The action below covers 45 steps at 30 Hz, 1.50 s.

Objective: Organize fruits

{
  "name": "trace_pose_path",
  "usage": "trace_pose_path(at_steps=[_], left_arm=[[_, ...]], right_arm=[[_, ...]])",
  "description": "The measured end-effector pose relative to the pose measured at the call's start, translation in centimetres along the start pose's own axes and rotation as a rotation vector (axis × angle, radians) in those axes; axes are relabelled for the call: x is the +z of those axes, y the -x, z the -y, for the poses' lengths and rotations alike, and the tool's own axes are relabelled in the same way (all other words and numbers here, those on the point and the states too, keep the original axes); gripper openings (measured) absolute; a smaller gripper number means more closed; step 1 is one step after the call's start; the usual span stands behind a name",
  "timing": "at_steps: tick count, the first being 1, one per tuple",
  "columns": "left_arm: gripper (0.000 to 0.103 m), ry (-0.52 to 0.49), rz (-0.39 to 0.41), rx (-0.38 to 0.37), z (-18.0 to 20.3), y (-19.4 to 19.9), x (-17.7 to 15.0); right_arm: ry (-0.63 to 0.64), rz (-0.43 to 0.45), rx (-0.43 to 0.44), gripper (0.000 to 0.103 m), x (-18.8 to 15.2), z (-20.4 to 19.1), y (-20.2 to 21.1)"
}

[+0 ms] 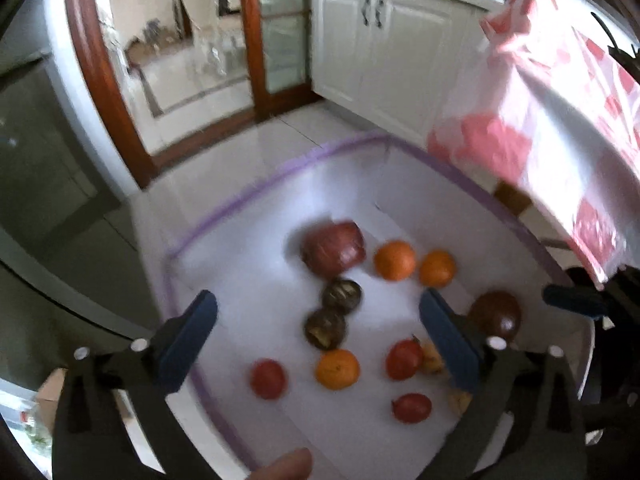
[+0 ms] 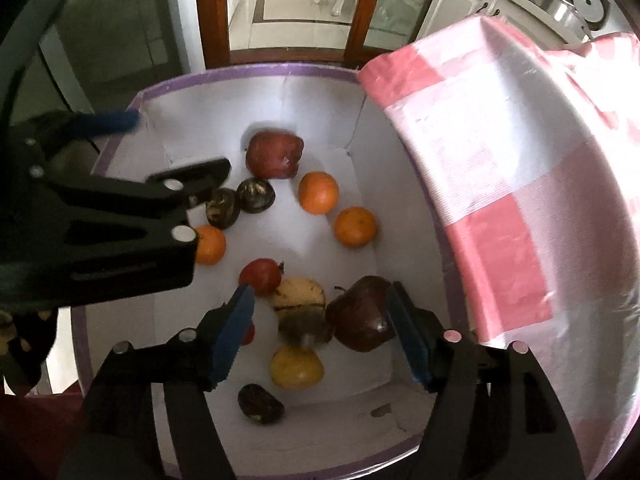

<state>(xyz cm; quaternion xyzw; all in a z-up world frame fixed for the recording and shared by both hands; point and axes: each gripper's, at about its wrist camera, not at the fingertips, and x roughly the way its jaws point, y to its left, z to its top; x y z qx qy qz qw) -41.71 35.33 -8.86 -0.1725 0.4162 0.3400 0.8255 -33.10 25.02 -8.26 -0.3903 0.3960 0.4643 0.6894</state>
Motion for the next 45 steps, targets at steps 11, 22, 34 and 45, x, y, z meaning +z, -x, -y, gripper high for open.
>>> trace_pose_path(at_steps=[11, 22, 34, 45], left_arm=[[0.101, 0.023, -0.109, -0.027, -0.7, -0.7, 0.4], [0.101, 0.009, -0.144, -0.035, -0.4, -1.3, -0.4], [0.101, 0.012, -0.162, -0.041, -0.7, -1.6, -0.3], [0.101, 0.015, -0.172, -0.045, -0.8, -1.8, -0.3]], right_arm=[[0.007, -0.004, 0.007, 0.072, -0.2, 0.3, 0.3], [0.003, -0.011, 0.012, 0.074, -0.3, 0.3, 0.0], [-0.009, -0.013, 0.016, 0.074, -0.4, 0.2, 0.0], [-0.009, -0.013, 0.017, 0.077, -0.5, 0.2, 0.1]])
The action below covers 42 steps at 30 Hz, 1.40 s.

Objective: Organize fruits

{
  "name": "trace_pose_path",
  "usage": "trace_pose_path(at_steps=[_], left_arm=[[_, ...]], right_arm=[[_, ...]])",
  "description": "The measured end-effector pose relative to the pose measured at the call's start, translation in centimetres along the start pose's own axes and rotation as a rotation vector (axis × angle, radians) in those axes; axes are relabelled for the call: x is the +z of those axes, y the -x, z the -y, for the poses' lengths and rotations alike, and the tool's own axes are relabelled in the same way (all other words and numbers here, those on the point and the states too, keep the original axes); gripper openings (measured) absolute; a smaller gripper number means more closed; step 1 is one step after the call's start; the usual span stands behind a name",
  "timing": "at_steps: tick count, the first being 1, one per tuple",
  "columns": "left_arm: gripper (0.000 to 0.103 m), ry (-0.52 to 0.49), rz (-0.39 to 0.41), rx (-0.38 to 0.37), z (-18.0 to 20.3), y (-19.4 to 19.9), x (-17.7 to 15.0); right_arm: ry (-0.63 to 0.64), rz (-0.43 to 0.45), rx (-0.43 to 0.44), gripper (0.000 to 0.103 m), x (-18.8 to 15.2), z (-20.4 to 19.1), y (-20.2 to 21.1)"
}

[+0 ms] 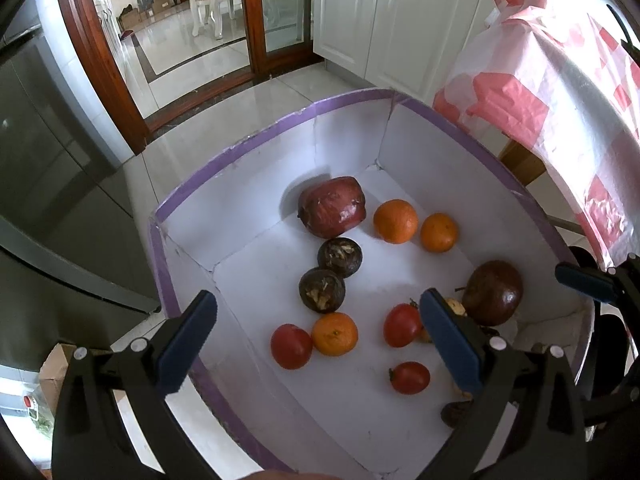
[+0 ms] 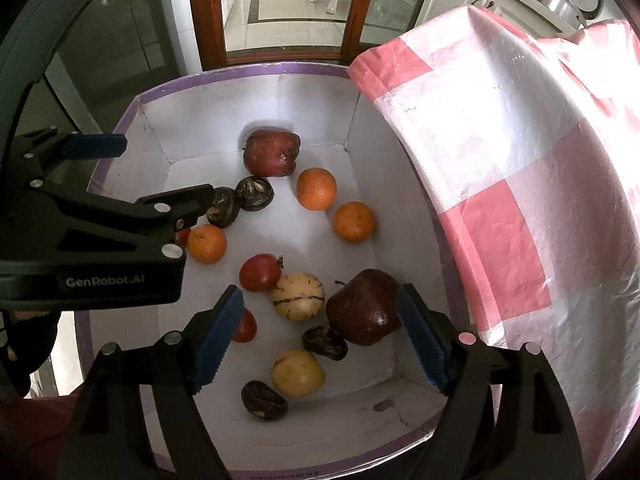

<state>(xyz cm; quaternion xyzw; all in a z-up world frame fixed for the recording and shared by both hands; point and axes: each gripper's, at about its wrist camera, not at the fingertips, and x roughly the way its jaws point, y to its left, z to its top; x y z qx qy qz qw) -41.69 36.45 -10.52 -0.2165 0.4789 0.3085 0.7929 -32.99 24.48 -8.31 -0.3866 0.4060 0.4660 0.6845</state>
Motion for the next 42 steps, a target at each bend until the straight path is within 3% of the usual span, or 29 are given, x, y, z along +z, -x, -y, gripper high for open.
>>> trace_pose_path(at_steps=[42], left_arm=[[0.101, -0.008, 0.006, 0.024, 0.12, 0.07, -0.30]], right_arm=[[-0.016, -0.005, 0.003, 0.078, -0.11, -0.14, -0.39]])
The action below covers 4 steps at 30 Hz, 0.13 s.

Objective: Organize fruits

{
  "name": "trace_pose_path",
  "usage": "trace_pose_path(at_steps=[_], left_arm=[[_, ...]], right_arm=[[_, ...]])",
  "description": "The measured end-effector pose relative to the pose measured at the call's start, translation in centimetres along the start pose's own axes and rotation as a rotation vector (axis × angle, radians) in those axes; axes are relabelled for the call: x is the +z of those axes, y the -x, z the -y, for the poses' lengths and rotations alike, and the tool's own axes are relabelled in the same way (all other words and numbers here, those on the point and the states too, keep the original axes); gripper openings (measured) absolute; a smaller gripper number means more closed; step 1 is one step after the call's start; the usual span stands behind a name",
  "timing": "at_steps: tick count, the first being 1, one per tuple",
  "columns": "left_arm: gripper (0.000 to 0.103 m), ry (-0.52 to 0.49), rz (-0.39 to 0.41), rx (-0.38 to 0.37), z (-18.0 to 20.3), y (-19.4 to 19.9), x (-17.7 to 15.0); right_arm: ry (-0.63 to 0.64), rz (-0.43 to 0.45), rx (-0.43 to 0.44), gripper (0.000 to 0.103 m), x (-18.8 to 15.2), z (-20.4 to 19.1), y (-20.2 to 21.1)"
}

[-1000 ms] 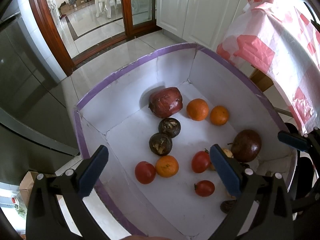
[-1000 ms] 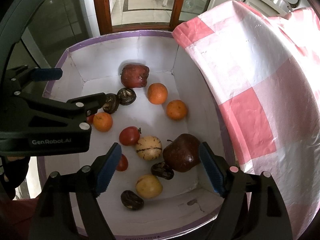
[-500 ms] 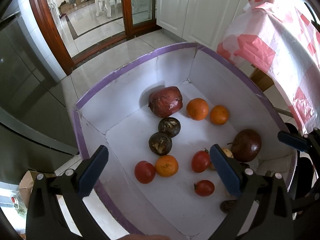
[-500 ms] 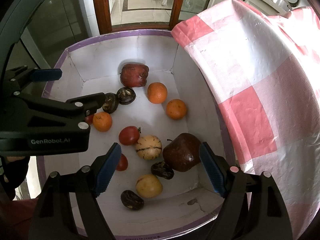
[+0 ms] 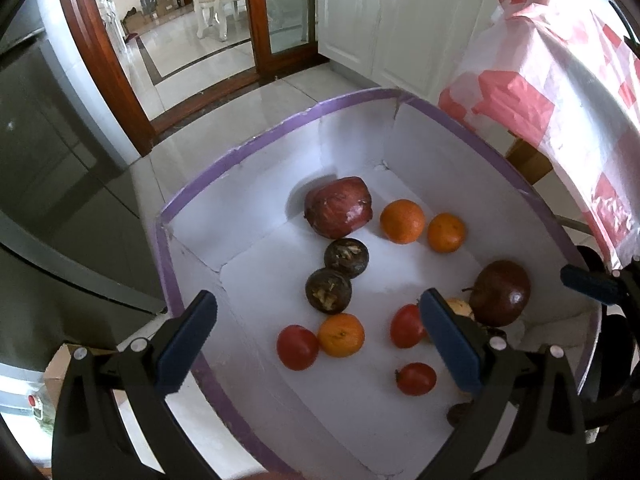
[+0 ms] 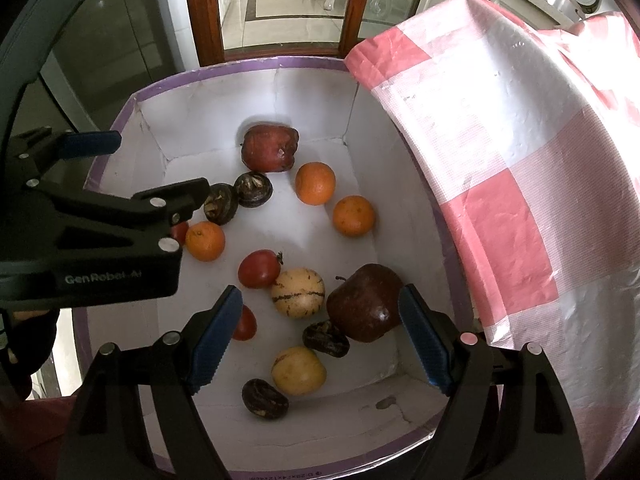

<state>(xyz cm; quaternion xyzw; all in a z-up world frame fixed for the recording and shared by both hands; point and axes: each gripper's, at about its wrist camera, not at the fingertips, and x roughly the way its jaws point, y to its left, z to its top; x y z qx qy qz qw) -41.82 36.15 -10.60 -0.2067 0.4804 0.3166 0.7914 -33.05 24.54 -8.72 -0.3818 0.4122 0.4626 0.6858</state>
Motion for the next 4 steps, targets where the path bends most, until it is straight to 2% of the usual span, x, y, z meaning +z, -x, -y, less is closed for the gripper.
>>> trace_pose_path(at_steps=[4], left_arm=[[0.101, 0.006, -0.006, 0.005, -0.26, 0.46, 0.24]], right_arm=[[0.003, 0.011, 0.006, 0.078, 0.05, -0.17, 0.29]])
